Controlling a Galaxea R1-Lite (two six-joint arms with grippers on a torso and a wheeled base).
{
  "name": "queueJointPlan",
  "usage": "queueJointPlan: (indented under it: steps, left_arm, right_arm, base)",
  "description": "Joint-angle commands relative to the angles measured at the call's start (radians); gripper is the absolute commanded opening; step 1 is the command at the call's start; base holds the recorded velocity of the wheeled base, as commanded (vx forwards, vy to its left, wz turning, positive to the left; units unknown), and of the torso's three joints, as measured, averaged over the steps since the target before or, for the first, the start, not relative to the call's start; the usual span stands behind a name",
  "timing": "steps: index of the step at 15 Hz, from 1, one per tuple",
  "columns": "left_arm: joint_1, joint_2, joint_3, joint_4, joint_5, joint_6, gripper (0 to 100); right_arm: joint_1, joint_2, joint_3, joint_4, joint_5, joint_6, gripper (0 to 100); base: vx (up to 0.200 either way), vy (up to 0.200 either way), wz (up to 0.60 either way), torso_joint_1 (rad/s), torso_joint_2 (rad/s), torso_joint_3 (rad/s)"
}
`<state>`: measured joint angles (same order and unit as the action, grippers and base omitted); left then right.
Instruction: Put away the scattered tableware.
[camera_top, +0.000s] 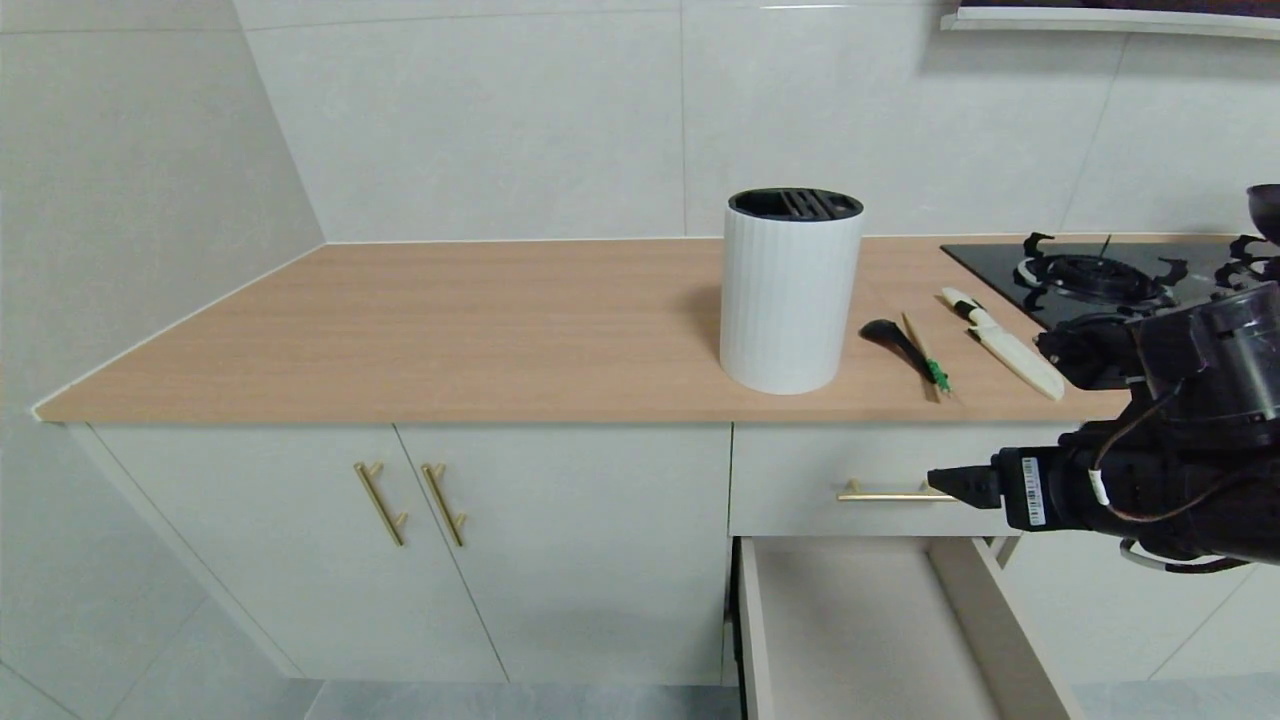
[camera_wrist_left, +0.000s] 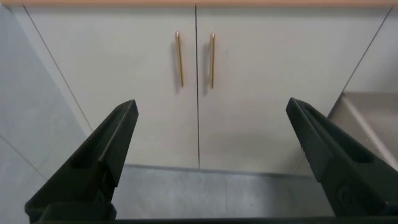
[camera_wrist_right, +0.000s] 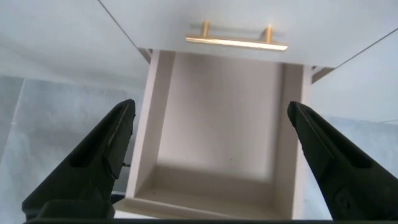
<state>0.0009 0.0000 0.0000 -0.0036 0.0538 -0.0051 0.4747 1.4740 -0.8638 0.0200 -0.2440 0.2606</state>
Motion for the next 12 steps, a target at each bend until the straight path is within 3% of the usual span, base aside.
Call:
queueJointPlan:
  steps: [1, 7, 12]
  left_arm:
    - [0.001, 0.002, 0.000, 0.001, 0.001, -0.001, 100]
    - [0.001, 0.000, 0.000, 0.001, 0.000, -0.001, 100]
    - [0.001, 0.002, 0.000, 0.001, 0.001, -0.001, 100]
  right_arm:
    - [-0.001, 0.003, -0.001, 0.000, 0.000, 0.000, 100]
    - [-0.022, 0.091, -0.073, -0.175, 0.000, -0.047, 100]
    - [-0.090, 0.264, -0.305, -0.103, -0.018, -0.041, 100]
  base:
    - [0.000, 0.000, 0.00, 0.207, -0.49, -0.276]
    - [0.000, 0.000, 0.00, 0.048, -0.11, -0.060]
    - [0.000, 0.000, 0.00, 0.000, 0.00, 0.000]
